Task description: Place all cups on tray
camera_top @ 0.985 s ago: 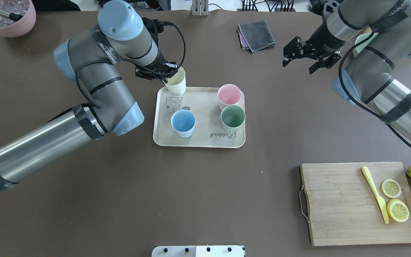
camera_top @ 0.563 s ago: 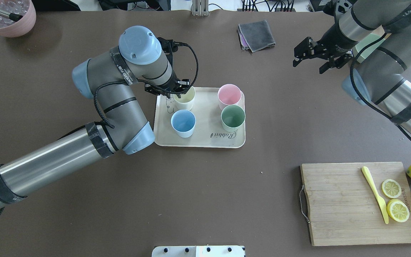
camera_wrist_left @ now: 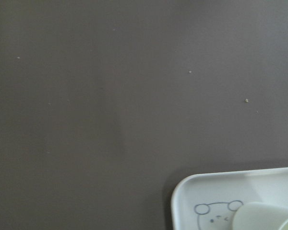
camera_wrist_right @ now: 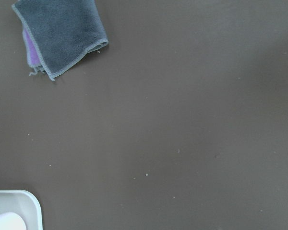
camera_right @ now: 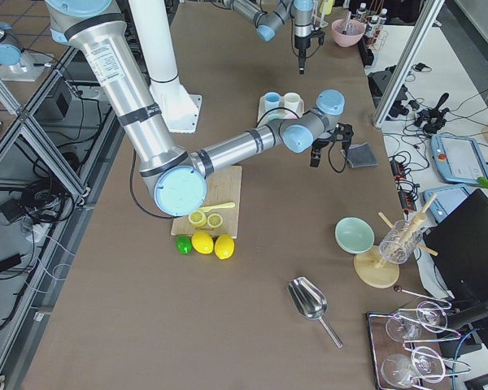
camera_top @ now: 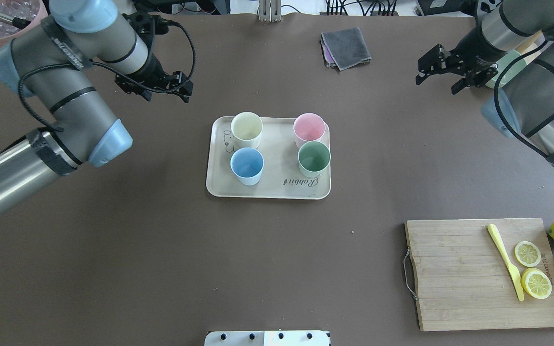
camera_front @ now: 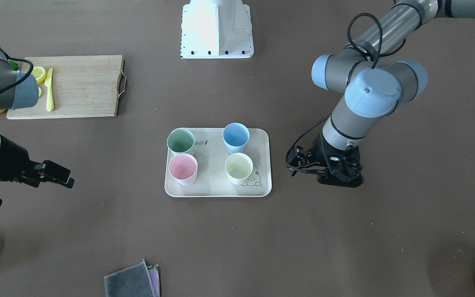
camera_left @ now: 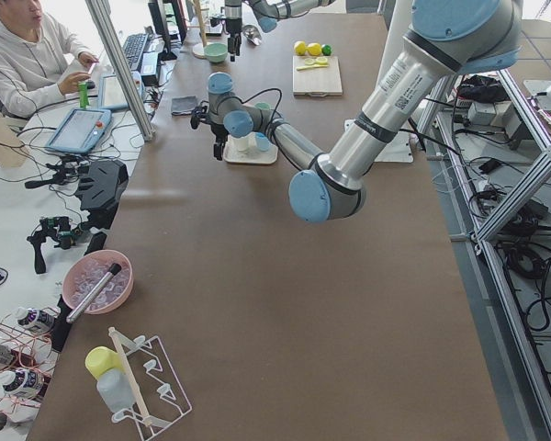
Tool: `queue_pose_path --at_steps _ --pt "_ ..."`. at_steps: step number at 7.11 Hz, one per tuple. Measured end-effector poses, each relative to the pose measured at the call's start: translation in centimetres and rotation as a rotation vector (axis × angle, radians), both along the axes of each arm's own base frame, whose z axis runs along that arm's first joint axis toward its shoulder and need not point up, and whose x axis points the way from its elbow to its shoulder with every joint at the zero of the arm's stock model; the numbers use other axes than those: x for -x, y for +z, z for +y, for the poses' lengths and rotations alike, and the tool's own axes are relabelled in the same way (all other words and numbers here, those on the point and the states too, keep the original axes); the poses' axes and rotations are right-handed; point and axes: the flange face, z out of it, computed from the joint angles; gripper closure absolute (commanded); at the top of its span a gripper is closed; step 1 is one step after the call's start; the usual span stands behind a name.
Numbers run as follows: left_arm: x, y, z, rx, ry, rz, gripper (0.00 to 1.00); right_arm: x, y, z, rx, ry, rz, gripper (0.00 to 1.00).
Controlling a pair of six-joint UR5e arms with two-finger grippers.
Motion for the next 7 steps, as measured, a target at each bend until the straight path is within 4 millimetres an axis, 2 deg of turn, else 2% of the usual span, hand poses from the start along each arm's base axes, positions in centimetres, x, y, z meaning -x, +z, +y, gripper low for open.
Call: queue_pose_path --at_steps 2,3,5,6,7 --pt "10.0 6.3 0.3 -0.061 0.032 -0.042 0.02 -5.7 5.5 0.5 -0.059 -0.022 0.041 0.0" --pt "14.8 9.2 1.0 -0.089 0.052 -0.082 0.02 -9.5 8.7 1.2 -0.085 -0.032 0.059 0.0" --pt "22.7 14.2 2.1 -0.103 0.083 -0.145 0.02 -16.2 13.9 3.3 -0.124 -0.042 0.079 0.0" --pt "26.6 16.6 2.8 -0.091 0.093 -0.146 0.02 -19.2 15.9 4.4 -0.144 -0.04 0.09 0.0" --pt "29.5 18.9 3.8 -0.085 0.103 -0.147 0.02 -21.2 17.2 5.6 -0.157 -0.038 0.097 0.0"
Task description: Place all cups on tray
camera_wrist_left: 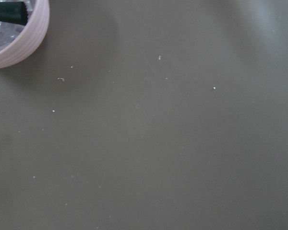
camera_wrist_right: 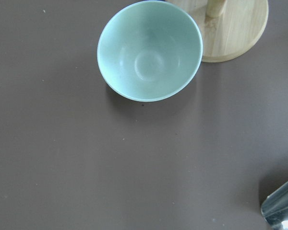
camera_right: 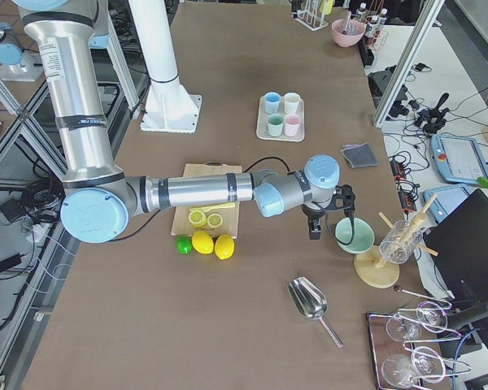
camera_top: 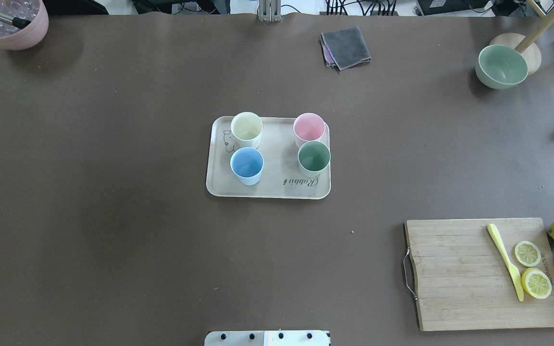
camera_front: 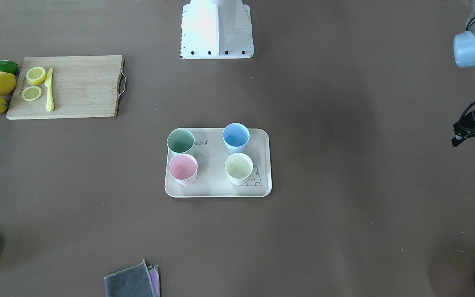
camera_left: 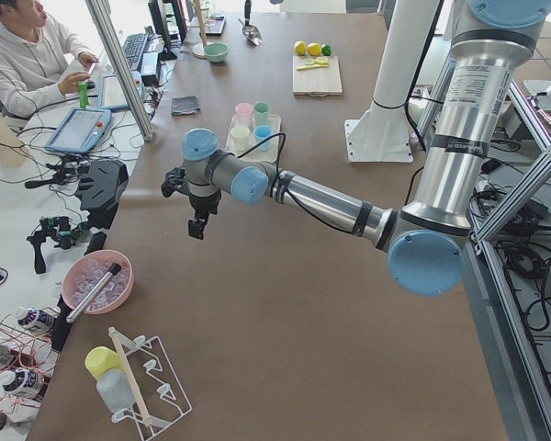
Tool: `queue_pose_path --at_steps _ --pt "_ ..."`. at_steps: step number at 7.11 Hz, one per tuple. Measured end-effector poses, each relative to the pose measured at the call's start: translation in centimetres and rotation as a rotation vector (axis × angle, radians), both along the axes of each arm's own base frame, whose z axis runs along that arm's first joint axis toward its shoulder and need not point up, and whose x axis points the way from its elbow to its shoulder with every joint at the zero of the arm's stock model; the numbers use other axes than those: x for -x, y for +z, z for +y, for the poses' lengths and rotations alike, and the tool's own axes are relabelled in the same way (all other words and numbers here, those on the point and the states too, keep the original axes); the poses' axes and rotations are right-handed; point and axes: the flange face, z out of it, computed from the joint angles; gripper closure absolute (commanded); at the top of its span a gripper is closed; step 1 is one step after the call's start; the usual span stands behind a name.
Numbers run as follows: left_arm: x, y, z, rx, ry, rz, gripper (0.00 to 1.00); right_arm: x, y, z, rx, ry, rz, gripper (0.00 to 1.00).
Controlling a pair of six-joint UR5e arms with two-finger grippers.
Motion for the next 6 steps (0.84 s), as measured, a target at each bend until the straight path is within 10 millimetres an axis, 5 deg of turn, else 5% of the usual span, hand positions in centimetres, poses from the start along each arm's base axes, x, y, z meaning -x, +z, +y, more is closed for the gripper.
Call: queue_pose_path --at_steps 2,4,6 --pt "2.3 3.8 2.4 0.027 0.007 -0.012 0.02 -1.8 0.2 3.1 -0.02 0.005 -0.001 0.0" --pt "3.2 4.7 3.2 0.034 -0.003 -0.007 0.02 -2.3 -2.0 5.2 -0.008 0.007 0.001 0.0" --pt "3.5 5.6 3.4 0.053 -0.012 -0.012 0.02 -3.0 -1.3 7.2 0.002 -0.013 0.02 0.0"
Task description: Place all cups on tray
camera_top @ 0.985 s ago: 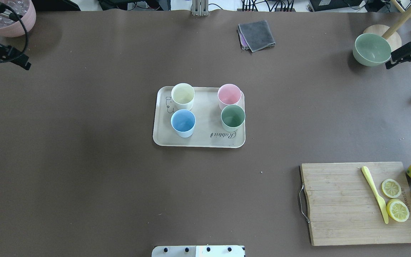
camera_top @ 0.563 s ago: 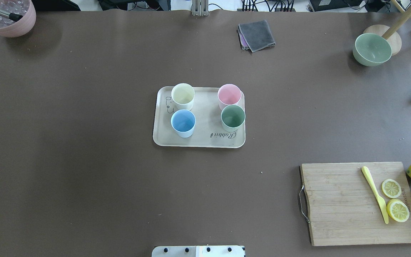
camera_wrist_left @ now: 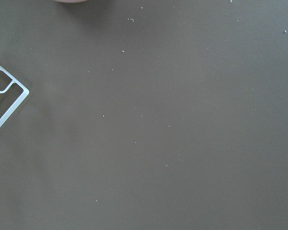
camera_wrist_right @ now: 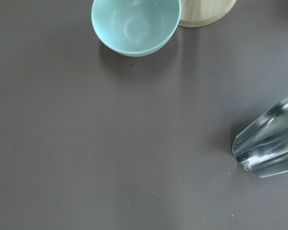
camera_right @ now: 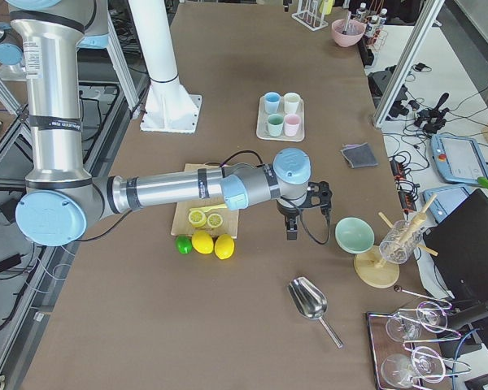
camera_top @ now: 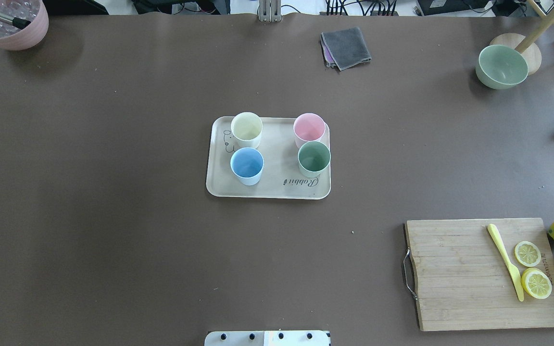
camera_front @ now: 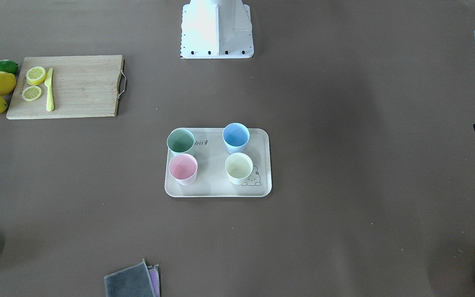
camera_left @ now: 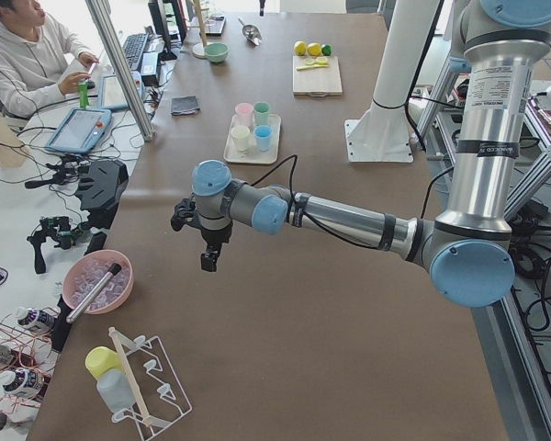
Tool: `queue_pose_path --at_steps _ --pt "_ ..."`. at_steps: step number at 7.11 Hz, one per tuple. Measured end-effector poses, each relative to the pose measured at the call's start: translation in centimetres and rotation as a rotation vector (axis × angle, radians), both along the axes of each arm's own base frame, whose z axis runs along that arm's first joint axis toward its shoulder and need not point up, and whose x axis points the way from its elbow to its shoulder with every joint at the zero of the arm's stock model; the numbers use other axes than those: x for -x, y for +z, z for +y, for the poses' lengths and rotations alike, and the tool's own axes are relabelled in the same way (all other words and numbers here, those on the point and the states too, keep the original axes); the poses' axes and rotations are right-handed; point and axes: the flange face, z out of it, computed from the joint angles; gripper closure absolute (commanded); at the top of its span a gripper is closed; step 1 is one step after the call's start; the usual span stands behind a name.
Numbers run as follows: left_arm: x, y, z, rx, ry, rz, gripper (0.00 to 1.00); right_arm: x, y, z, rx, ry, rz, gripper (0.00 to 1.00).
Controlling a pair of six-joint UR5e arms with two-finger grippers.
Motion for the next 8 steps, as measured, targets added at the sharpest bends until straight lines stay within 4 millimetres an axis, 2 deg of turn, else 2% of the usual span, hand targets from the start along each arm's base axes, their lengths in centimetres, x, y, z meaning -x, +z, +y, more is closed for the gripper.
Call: queue_pose_path --at_steps 2,6,8 --pt "0.03 0.32 0.05 0.004 -0.001 -0.001 0.02 -0.21 0.8 0.7 -0.002 -0.016 0.01 0.0" --pt "-0.03 -0.48 0.03 -0.01 0.002 0.005 0.02 -0.16 0.89 0.59 -0.002 -0.02 0.013 0.0" --pt "0.04 -0.24 0.09 -0.008 0.0 -0.001 0.02 -0.15 0.77 0.48 -0.005 -0.02 0.012 0.0"
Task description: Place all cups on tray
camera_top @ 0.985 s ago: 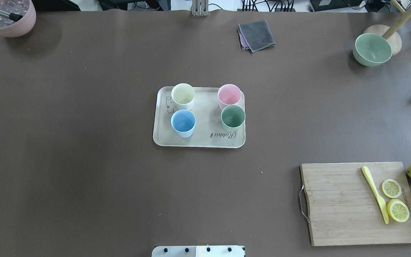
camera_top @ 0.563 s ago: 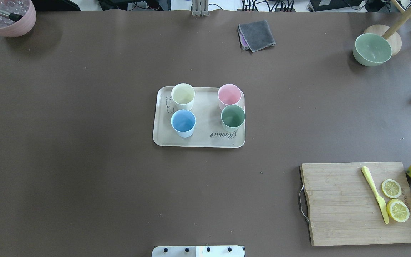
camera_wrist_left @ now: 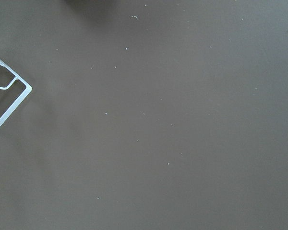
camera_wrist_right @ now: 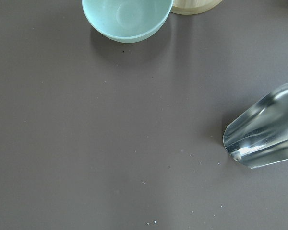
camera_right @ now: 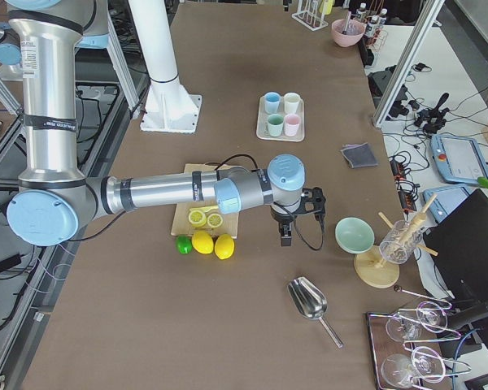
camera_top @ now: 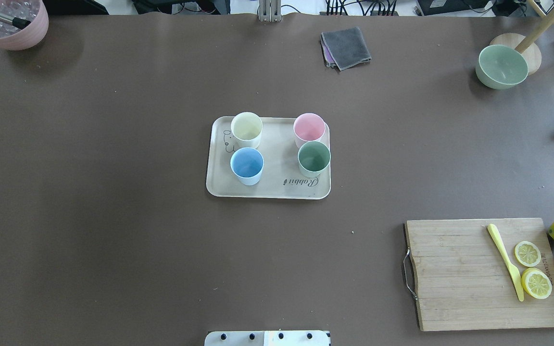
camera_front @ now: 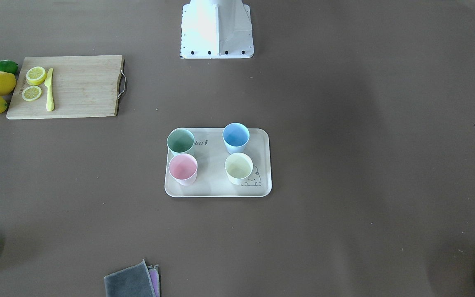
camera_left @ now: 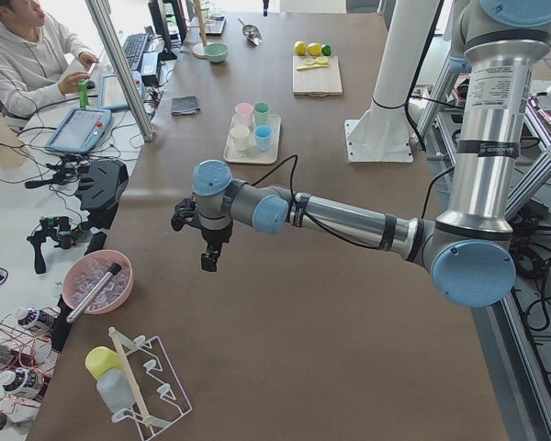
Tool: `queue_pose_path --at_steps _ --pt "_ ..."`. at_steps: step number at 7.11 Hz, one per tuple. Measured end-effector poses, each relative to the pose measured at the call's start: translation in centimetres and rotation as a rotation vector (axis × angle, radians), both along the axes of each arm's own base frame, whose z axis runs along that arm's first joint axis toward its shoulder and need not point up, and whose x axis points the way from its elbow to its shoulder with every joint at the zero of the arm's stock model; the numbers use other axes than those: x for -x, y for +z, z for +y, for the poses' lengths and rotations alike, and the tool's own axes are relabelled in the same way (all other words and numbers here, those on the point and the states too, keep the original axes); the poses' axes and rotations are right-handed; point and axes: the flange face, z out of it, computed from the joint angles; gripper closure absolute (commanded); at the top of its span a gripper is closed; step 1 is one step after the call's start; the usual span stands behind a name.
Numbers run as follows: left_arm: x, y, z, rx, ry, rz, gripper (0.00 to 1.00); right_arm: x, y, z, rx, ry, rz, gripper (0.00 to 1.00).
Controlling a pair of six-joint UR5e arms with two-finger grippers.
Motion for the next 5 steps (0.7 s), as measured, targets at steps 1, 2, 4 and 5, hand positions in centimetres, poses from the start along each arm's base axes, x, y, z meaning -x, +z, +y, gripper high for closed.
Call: queue_pose_path --at_steps 1,2,4,5 --pt "0.14 0.23 0.04 0.003 -0.002 -0.003 0.02 0.04 -0.18 -0.12 -0.004 -0.001 0.0 0.0" --pt "0.23 0.45 0.15 0.007 -0.003 -0.005 0.02 0.07 -0.32 -0.18 -0.006 -0.001 -0.001 0.0" --pt "0.28 0.95 0.48 0.015 -0.002 -0.007 0.02 0.43 -0.43 -0.28 -0.008 -0.008 -0.003 0.0" --pt "0.35 0.8 0.39 0.012 -0.004 -0.006 0.02 0.8 -0.58 -0.4 -0.011 -0.016 -0.005 0.0"
